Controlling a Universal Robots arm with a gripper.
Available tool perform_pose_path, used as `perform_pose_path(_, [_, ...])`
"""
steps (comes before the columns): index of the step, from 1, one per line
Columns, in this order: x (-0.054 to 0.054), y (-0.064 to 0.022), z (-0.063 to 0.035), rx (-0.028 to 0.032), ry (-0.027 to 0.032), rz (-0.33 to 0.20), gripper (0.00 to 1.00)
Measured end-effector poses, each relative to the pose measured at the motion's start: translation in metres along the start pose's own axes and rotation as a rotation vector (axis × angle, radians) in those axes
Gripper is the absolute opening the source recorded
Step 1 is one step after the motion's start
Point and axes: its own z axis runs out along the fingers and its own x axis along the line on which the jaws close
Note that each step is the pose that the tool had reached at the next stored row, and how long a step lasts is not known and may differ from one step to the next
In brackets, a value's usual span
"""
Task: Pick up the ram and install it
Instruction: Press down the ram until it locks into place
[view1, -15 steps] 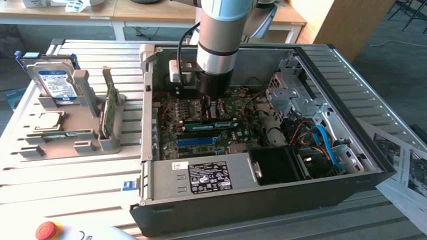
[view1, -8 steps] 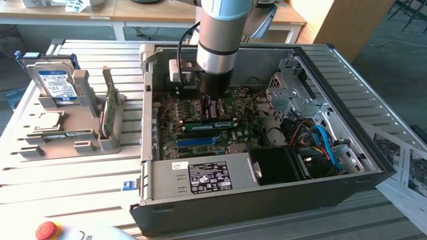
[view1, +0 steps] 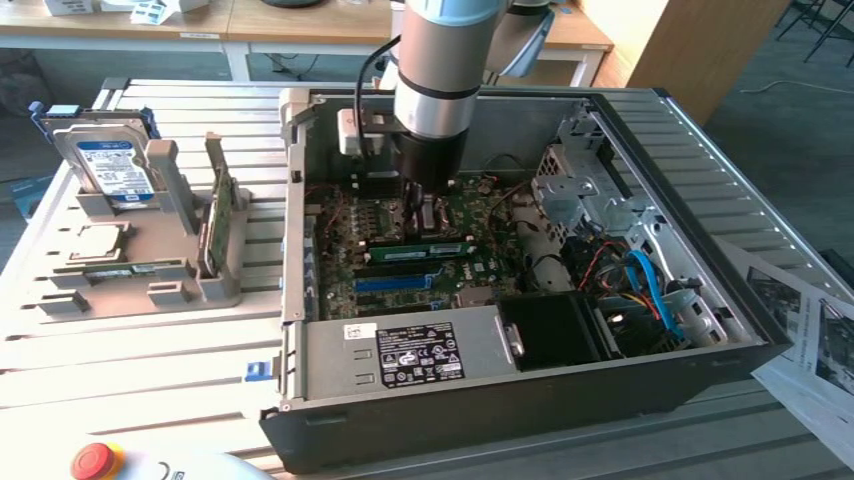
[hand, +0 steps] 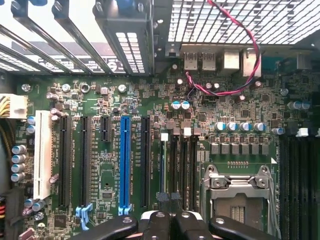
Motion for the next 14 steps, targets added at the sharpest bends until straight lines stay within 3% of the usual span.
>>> perform_pose_path(14, [0.000,0.0005,-0.0205,0.0001,-0.0001,0.000,0.11])
